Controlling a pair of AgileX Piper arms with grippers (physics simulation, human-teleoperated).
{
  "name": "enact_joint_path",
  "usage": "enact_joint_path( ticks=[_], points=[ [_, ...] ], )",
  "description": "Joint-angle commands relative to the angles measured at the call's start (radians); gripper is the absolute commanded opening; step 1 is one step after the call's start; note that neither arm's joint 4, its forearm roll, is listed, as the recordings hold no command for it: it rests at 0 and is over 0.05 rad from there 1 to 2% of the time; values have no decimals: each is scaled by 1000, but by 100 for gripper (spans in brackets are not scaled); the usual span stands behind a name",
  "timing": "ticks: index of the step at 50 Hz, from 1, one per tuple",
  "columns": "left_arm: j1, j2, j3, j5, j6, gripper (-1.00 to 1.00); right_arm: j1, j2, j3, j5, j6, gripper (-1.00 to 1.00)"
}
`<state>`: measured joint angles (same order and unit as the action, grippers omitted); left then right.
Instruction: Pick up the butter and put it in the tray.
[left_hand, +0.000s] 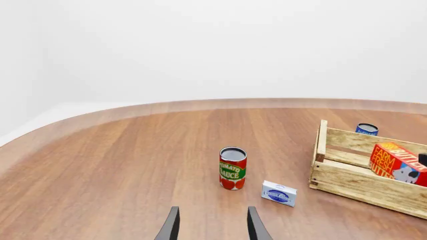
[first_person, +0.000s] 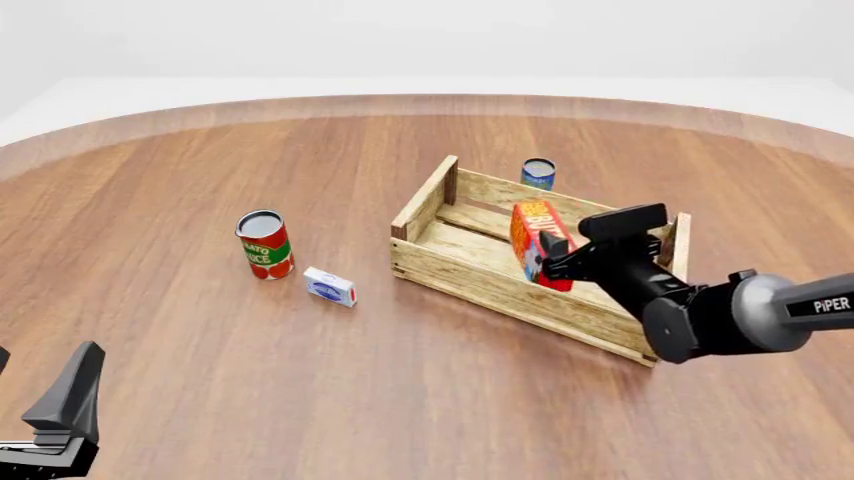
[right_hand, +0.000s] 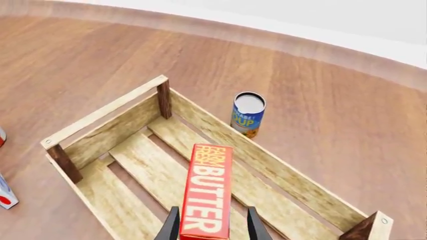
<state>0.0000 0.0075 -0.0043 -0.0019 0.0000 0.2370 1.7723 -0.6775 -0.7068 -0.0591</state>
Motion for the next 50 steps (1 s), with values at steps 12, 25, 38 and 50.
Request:
enact_joint_path(
  ticks=[12, 25, 38, 50],
  points=[
    [0, 0, 0, 0, 0, 100, -5, -23, 3, 12, 5, 100],
    [0, 0, 0, 0, 0, 100, 6, -99, 19, 43, 6, 100],
    [0, 0, 0, 0, 0, 100, 8, -196, 52, 74, 0, 100],
    [0, 0, 0, 0, 0, 100, 17, -289, 82, 109, -3, 100]
  ],
)
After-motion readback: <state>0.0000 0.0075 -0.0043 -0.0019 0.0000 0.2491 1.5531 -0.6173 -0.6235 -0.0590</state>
